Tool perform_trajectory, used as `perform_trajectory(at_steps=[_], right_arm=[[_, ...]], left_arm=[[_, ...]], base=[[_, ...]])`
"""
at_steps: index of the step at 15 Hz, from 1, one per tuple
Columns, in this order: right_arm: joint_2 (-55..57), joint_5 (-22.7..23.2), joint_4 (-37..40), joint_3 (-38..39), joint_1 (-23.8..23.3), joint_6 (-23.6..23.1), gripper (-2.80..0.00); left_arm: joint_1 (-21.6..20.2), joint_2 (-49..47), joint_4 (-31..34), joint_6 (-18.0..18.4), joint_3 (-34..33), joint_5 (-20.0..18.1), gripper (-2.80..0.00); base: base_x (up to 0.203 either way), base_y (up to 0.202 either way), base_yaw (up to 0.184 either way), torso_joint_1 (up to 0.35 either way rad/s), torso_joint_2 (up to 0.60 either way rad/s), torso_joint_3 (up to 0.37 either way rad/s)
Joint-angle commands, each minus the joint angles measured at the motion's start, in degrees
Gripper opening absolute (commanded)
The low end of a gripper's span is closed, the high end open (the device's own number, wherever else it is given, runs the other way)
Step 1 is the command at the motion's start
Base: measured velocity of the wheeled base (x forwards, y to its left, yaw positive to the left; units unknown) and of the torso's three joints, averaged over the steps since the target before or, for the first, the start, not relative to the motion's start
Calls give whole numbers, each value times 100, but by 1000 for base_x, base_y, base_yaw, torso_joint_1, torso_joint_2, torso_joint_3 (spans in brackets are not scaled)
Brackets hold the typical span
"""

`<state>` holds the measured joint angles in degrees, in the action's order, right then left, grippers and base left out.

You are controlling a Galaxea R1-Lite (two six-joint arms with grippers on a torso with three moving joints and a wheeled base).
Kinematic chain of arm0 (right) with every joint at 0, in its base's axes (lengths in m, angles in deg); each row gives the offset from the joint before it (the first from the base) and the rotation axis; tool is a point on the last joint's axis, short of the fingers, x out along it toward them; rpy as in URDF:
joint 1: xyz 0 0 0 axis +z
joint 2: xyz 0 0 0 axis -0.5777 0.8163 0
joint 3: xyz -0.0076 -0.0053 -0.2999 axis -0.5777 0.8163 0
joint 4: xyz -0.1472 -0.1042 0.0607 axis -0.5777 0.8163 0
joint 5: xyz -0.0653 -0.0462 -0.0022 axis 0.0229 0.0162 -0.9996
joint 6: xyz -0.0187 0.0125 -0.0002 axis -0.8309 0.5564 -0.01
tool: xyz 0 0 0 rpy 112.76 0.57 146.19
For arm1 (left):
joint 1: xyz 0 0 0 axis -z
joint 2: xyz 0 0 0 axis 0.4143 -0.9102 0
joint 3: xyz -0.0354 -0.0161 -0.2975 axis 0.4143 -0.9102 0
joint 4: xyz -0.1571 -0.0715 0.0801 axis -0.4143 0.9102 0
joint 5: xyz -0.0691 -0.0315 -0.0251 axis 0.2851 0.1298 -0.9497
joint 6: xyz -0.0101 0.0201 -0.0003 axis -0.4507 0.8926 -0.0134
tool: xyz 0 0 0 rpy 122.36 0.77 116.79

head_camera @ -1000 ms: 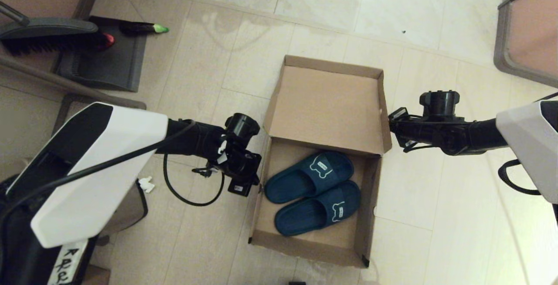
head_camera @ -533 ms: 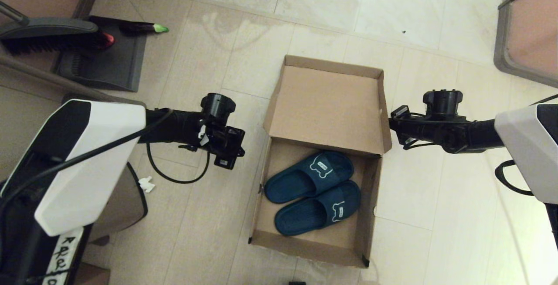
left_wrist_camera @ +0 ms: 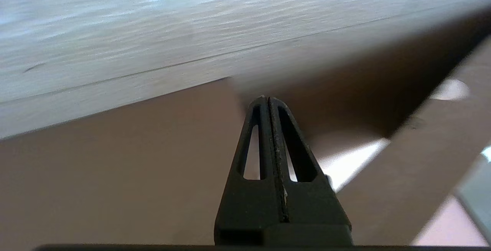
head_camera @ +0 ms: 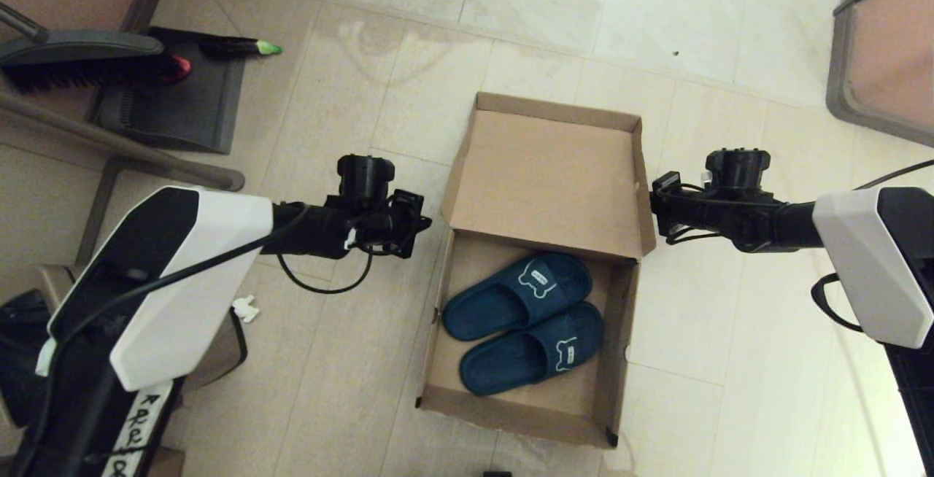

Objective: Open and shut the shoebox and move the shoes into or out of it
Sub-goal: Close the shoe box

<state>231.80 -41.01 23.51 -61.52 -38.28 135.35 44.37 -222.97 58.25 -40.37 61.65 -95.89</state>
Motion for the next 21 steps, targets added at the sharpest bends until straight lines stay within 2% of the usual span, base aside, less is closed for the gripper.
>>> perform_trajectory(at_steps=[1, 3, 5, 8, 10, 12, 14, 18, 21], right_arm=[[127, 238, -16, -55, -42, 85, -280], [154, 492, -16, -57, -122, 182, -280], [156, 1135, -60, -55, -347, 599, -280], [262, 2143, -948, -58, -650, 1203, -280], [416, 2520, -1396, -100, -709, 1707, -280], [588, 2578, -1752, -117, -688, 1804, -280], [648, 2481, -1774, -117, -672, 1761, -280], [739, 1664, -1748, -117, -455, 1140, -280], [741, 1583, -1767, -165, -196, 1045, -280]], left_arm=[[8, -156, -336, -42, 6, -199, -280], [7, -254, -748, -39, 8, -500, -280], [17, -302, -1019, -39, 8, -602, -280], [62, -293, -1036, -39, 8, -804, -280], [74, -293, -1103, -47, 8, -846, -280], [102, -293, -1124, -52, 4, -837, -280], [120, -284, -1131, -47, 8, -846, -280], [129, -240, -1124, -47, -1, -846, -280], [155, -231, -1115, -47, -1, -846, -280]], base=[[0, 0, 0, 0, 0, 0], [0, 0, 0, 0, 0, 0], [0, 0, 0, 0, 0, 0], [0, 0, 0, 0, 0, 0], [0, 0, 0, 0, 0, 0], [0, 0, 0, 0, 0, 0], [0, 0, 0, 0, 0, 0], [0, 0, 0, 0, 0, 0], [0, 0, 0, 0, 0, 0]])
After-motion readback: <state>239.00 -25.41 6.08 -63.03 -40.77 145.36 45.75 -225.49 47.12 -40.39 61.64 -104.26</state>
